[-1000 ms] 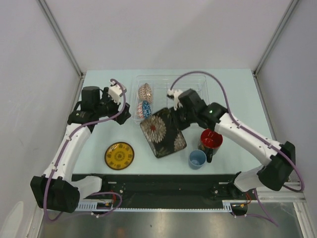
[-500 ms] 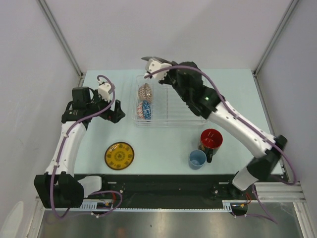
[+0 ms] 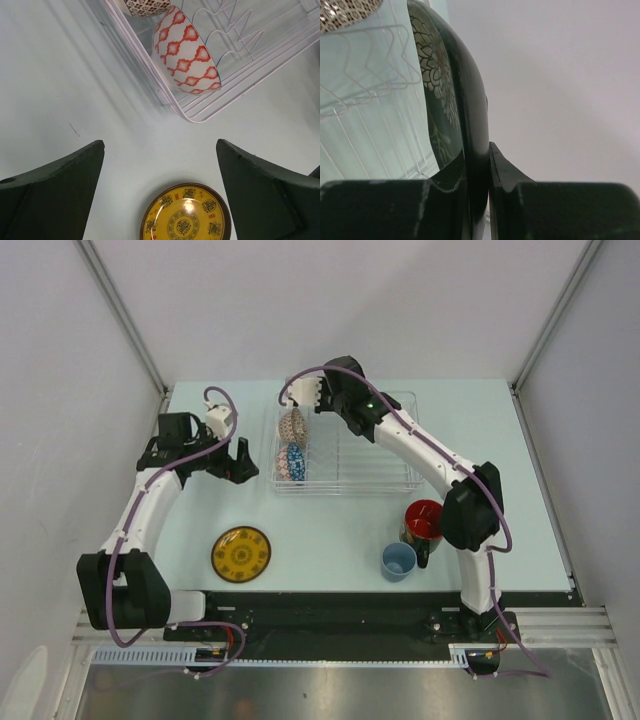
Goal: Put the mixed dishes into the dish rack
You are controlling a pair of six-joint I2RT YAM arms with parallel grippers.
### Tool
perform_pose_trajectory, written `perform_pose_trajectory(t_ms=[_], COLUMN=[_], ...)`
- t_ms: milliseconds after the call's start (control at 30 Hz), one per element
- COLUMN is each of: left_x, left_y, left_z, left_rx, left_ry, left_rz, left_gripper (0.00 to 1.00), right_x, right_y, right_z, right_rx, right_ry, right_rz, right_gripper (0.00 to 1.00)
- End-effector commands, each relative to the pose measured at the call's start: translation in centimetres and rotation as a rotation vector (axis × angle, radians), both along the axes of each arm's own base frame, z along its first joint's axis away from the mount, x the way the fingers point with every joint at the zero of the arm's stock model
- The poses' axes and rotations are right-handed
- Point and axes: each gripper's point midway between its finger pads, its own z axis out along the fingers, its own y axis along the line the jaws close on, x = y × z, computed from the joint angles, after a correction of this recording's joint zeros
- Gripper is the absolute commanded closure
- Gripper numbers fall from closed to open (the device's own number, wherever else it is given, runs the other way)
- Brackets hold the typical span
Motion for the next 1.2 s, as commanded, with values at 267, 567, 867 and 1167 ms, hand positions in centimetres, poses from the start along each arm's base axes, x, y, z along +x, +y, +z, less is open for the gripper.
perform_pose_trajectory(t_ms=[267,567,867,1167], left_x=[1.2,1.2,1.3,1.1], left_y=[-0.2,-0.1,-0.4,-0.4], left_z=[0.4,-0.2,-0.9,-1.9], left_rx=[-0.021,-0.013,-0.028,-0.027], left_ry=[-0.050,-0.047,-0.029,-0.016], left_rz=[-0.010,-0.014,-0.019,-0.018], left_gripper=[0.00,0.00,0.00,0.00], right_x=[1.3,2.8,4.2,3.4], right_y=[3.5,3.7,2.5,1.5], right_z=[6.9,7.1,8.0,11.6], right_rx=[0.183,0.212,0.218,0.234], right_ry=[-0.171,-0.208,-0.246,-0.337], right_rz=[0.095,0.083,0.071,0.048], right_gripper=[1.00,1.00,1.00,1.00])
